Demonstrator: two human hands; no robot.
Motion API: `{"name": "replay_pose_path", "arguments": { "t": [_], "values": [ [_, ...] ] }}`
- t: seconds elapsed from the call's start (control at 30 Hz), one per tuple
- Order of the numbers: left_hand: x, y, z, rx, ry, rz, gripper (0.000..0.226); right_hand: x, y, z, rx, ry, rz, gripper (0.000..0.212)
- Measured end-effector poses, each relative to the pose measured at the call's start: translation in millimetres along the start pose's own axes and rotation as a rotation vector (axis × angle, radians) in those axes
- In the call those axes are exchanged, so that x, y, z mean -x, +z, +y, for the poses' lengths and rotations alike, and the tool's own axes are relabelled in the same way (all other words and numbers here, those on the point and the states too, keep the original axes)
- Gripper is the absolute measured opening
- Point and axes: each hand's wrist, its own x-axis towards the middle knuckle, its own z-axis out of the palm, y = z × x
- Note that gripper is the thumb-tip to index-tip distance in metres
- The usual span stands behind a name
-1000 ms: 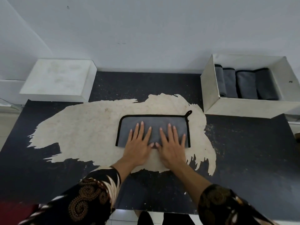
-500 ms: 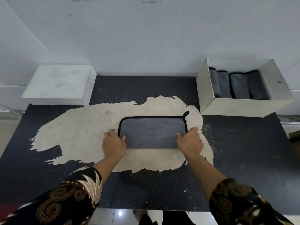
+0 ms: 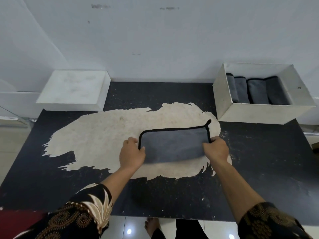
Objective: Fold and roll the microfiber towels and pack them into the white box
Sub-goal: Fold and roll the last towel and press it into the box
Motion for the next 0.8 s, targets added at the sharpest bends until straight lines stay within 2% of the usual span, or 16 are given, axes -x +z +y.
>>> {"name": "replay_pose_path", "arguments": {
  "t": [0.03, 0.1, 0.17, 0.23, 0.27, 0.33, 0.43, 0.53, 0.6, 0.8],
  "values": [
    [3, 1, 9, 0.057, 0.061, 0.003, 0.030, 9, 1, -7, -0.020, -0.074, 0.052, 0.014],
    [8, 4, 32, 0.269, 0.096, -0.144, 0.026, 31, 7, -22, -0.046, -0.261, 0.136, 0.012],
    [13, 4, 58, 0.598, -0.022, -0.387, 0.031, 54, 20, -33, -0.047, -0.479, 0.161, 0.011],
    [13, 4, 77, 0.878, -0.171, -0.522, 0.043, 75, 37, -36, 0.022, -0.700, 0.121, 0.017],
    [10, 4, 82, 0.921, -0.221, -0.532, 0.049, 84, 46, -36, 0.072, -0.790, 0.092, 0.022],
    [5, 8, 86, 0.858, -0.264, -0.504, 0.050, 96, 62, -30, 0.145, -0.894, 0.061, 0.033],
    [-4, 16, 79, 0.712, -0.231, -0.370, 0.030, 94, 77, -15, 0.177, -0.803, 0.078, 0.050],
    [-9, 13, 67, 0.692, -0.189, -0.288, 0.026, 84, 79, -1, 0.156, -0.599, 0.053, 0.062],
    [-13, 10, 60, 0.690, -0.140, -0.257, 0.025, 77, 76, 4, 0.153, -0.498, 0.013, 0.060],
    [-25, 6, 33, 0.618, -0.135, -0.220, 0.022, 65, 79, 10, 0.245, -0.541, -0.052, 0.049]
  ]
}}
